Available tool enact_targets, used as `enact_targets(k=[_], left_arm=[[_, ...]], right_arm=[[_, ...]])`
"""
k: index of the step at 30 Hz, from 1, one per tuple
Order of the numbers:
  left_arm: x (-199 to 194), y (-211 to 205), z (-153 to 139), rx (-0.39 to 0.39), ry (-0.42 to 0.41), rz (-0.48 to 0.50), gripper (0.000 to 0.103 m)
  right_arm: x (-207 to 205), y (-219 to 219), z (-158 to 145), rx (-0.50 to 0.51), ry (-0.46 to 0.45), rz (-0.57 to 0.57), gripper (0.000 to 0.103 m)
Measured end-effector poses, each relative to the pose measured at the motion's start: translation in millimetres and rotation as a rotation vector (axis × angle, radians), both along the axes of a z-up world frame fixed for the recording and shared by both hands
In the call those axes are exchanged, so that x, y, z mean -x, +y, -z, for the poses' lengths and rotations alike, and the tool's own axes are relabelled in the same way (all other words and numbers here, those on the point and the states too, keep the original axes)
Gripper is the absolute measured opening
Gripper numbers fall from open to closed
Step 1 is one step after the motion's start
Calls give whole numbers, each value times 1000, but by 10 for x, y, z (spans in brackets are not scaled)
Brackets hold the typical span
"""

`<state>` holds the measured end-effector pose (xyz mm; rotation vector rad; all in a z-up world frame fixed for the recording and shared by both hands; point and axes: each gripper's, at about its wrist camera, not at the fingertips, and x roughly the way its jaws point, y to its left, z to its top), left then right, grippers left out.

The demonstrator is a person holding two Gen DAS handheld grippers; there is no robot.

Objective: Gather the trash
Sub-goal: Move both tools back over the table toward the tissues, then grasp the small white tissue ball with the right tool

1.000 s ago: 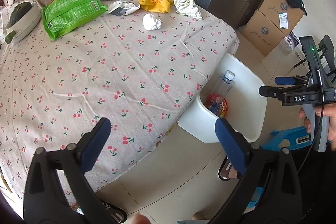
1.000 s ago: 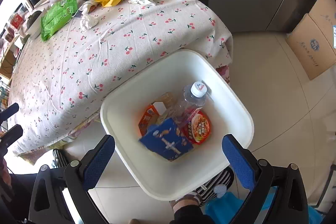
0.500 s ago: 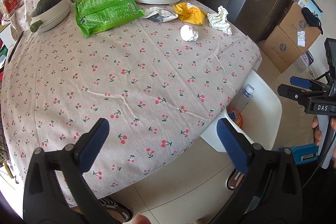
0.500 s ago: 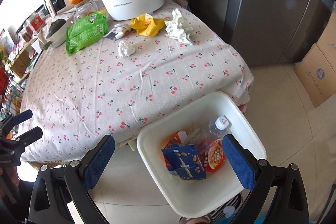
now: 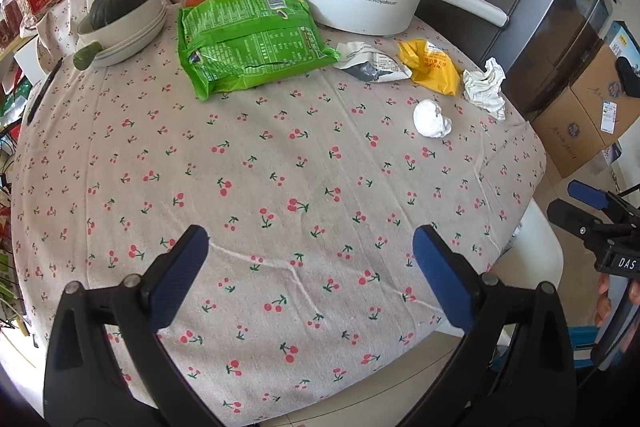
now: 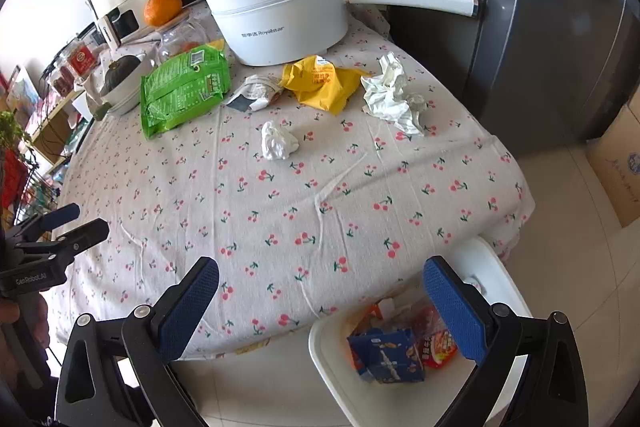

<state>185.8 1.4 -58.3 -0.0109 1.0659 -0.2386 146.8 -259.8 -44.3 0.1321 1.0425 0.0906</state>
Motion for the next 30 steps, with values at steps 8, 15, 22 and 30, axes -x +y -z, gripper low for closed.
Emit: enact_targets(k=[8, 15, 22, 30], left_arm=[[-315, -39, -21, 30, -67, -34, 101], [-640, -64, 93, 31, -72, -12, 91], [-940, -317, 192, -39, -89, 91, 78], [-1130, -918, 279, -181, -185, 282, 76]], right_arm=[[-599, 162, 367, -39, -52, -69, 101], [-1053, 511, 624, -24, -65, -119, 74], [-1227, 546, 729, -62, -62, -124, 23], [-1112, 199, 605, -114, -65, -128, 20]])
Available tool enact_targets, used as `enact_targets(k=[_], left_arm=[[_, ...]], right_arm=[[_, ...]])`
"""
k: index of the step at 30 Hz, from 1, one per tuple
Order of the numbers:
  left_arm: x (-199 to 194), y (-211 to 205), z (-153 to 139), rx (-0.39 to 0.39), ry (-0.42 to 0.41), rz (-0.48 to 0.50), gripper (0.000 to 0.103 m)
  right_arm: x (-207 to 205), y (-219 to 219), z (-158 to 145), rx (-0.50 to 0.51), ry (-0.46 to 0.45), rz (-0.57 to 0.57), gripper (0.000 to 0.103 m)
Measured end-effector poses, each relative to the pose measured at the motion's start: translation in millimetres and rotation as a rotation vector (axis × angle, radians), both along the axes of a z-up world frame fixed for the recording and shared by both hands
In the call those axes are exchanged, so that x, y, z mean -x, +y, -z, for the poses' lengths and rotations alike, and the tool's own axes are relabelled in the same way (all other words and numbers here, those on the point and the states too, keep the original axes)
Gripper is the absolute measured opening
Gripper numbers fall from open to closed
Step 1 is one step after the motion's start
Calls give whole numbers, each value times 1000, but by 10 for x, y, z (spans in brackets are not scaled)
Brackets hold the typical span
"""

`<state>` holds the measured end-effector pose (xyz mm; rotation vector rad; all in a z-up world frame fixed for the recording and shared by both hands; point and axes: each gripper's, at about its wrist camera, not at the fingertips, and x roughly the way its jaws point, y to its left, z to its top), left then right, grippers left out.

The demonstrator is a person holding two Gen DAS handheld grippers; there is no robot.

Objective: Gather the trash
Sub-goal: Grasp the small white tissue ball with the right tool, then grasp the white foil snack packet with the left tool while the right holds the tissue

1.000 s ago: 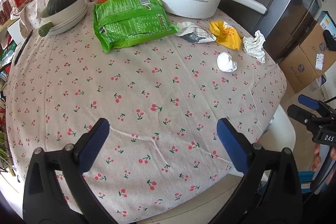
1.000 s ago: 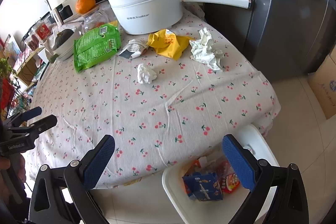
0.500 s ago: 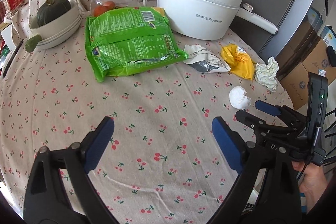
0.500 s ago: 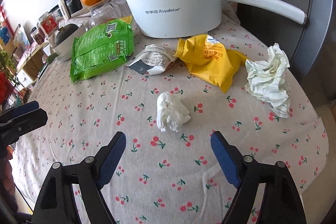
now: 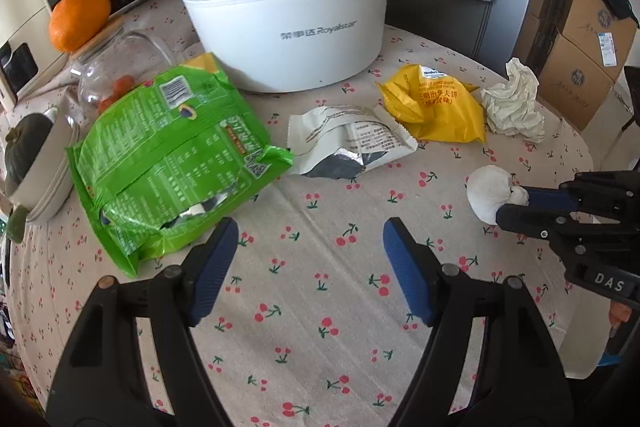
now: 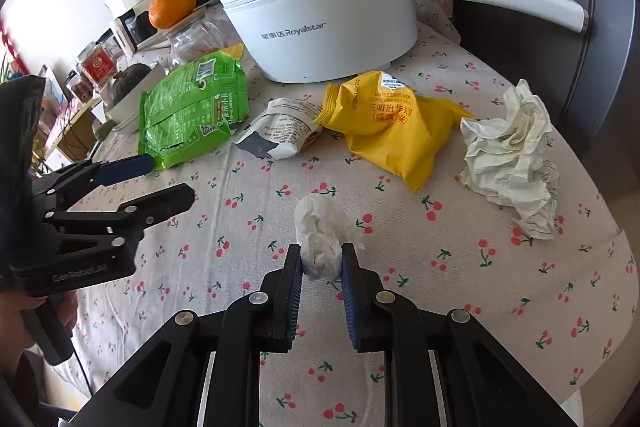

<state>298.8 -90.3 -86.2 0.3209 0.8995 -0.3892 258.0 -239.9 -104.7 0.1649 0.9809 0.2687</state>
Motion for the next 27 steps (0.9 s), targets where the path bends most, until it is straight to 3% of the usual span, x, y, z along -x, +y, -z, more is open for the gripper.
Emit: enact_targets(k=[7, 11, 16, 18, 22, 27], left_arm=[[-115, -529, 114, -87, -34, 144, 67], [-153, -755, 181, -131, -54, 172, 57], [-236, -920, 332, -240, -76, 142, 35], [-253, -945, 349, -263, -88, 132, 9], [-270, -873, 288, -237, -78, 84, 2], [-180, -608, 63, -131, -72, 36, 0]], right_arm=[[101, -329, -38, 40, 13, 28, 20], [153, -514, -37, 47, 25, 47, 20], [207, -705, -89, 28, 18, 72, 20], [218, -760, -115, 25, 14, 79, 20], [243, -827, -129, 35, 18, 90, 20], [321, -890, -214, 31, 5, 99, 20]])
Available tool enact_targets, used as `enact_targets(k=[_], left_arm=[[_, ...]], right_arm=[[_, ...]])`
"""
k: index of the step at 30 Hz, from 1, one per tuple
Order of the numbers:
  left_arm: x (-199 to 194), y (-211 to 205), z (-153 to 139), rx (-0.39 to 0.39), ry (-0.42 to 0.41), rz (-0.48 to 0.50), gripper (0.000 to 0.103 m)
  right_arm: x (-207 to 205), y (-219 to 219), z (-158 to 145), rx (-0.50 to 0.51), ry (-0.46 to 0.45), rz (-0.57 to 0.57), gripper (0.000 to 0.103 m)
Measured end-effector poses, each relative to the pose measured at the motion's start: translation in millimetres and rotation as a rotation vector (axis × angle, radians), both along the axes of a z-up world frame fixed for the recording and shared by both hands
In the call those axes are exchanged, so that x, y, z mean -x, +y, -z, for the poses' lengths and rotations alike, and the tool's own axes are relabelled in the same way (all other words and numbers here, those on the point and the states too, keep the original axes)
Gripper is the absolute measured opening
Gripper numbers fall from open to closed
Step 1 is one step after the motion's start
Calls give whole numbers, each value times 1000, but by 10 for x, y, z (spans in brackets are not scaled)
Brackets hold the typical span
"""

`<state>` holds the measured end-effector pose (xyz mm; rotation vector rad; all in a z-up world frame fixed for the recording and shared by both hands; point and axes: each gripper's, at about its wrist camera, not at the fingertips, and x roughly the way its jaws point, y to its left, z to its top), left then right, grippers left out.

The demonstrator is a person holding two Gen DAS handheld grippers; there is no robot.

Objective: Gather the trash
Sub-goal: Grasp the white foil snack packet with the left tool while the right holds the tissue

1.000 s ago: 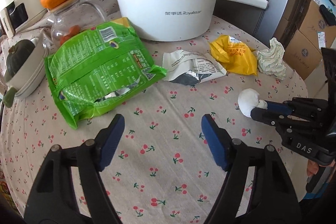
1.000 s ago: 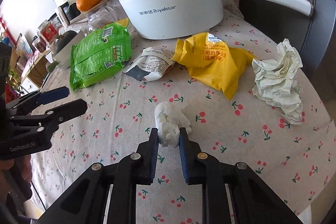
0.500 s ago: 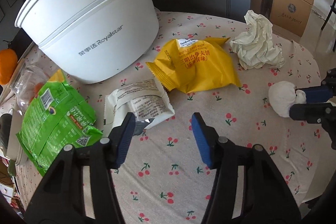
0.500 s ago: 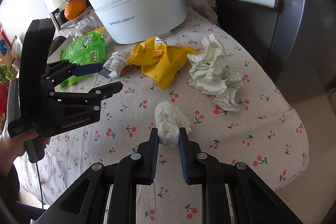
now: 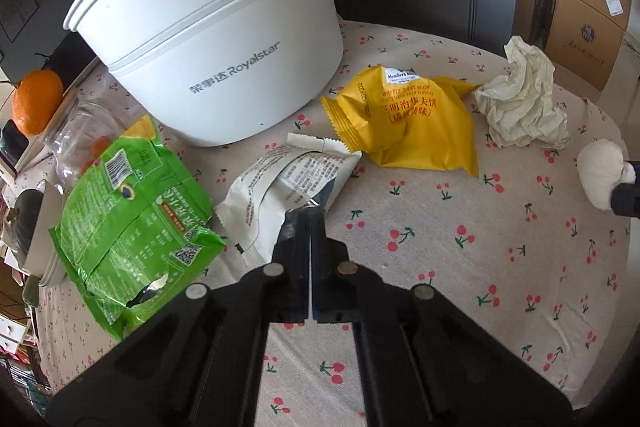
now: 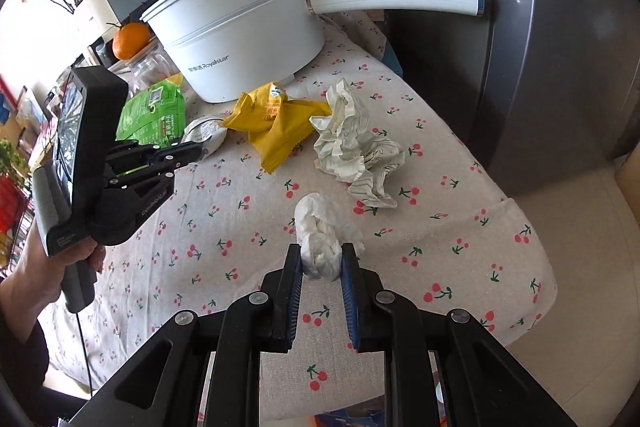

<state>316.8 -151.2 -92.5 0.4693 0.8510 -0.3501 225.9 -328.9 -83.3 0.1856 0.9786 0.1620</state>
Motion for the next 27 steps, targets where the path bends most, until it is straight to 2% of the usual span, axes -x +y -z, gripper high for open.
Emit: enact_targets(k=[5, 7, 8, 9, 10, 11, 14, 16, 18, 22, 24, 25, 27], left_arm=[[259, 220, -218, 64, 25, 14, 0], [309, 227, -248, 73, 42, 31, 7], [327, 225, -257, 74, 41, 36, 29], [354, 205, -268, 71, 32, 35, 59], [377, 183, -244, 61, 13, 35, 69], [372, 140, -222, 43, -3, 46, 71], [176, -64, -67, -63, 2, 102, 71], [22, -93, -9, -96, 8, 140, 71], [-131, -84, 26, -102, 21, 165, 71], [-275, 29, -25, -45, 47, 206, 70], [-312, 94, -33, -43, 56, 228, 70], [-322, 111, -18, -54, 58, 233, 68], [-359, 130, 39, -84, 68, 234, 58]], right_arm=[[128, 40, -199, 2, -43, -14, 20], [196, 43, -270, -7, -56, -10, 20], [222, 37, -298, -15, -61, -6, 20], [242, 31, -317, -25, -65, -1, 20], [249, 20, -327, -36, -66, 5, 20], [261, 9, -333, -47, -66, 11, 20], [243, 1, -307, -66, -54, 6, 20], [222, 3, -293, -46, -53, -19, 20], [196, -22, -267, -36, -50, -38, 20], [150, -139, -201, -28, -26, -40, 20], [118, -195, -179, -50, -20, -30, 20], [106, -211, -174, -63, -18, -26, 20], [86, -220, -159, -73, -14, -24, 20]])
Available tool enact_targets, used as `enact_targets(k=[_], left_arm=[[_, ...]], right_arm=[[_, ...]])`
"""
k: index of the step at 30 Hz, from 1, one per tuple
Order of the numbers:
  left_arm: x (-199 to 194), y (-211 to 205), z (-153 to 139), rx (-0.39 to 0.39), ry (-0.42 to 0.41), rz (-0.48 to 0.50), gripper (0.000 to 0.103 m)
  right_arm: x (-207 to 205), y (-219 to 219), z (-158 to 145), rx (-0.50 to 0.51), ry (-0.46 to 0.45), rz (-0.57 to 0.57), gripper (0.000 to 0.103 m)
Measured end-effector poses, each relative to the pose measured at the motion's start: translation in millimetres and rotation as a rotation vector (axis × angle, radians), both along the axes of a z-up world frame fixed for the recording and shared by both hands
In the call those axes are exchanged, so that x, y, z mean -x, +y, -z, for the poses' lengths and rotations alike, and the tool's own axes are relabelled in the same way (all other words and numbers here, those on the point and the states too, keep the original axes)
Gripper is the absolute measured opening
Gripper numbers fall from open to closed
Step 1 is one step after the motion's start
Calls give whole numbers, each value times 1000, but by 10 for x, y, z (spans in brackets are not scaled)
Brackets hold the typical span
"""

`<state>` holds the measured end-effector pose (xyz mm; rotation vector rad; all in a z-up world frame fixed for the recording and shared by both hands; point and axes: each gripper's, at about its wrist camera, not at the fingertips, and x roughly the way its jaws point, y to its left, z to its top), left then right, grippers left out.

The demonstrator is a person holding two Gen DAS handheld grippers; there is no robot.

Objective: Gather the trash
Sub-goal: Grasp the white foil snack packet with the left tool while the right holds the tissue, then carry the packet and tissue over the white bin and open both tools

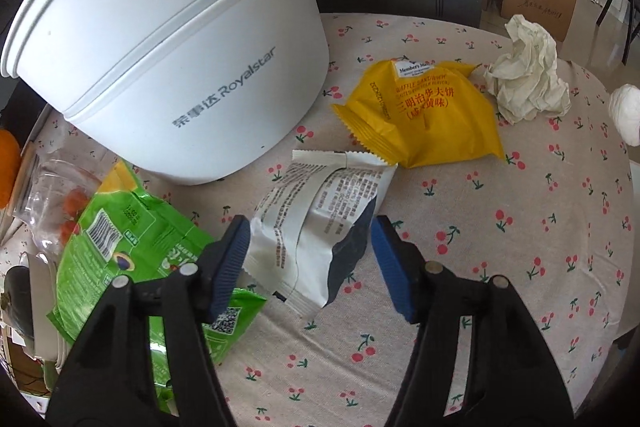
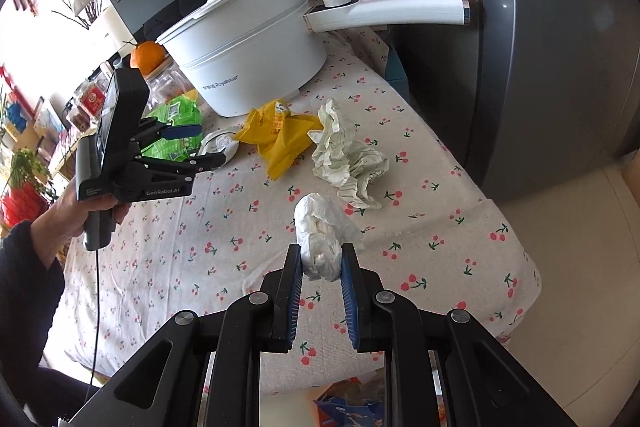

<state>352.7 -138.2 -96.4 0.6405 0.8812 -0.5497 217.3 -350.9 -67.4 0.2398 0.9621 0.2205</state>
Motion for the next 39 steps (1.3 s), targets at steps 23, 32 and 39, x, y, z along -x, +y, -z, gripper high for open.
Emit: enact_targets(k=[23, 32, 39], left_arm=[[123, 308, -139, 143, 33, -223, 0], [909, 338, -453, 217, 33, -207, 0], [1487, 308, -536, 269, 59, -164, 0]], right_arm=[[35, 95, -21, 21, -1, -18, 20], [306, 231, -269, 18, -60, -43, 20], [647, 277, -405, 35, -74, -41, 20]])
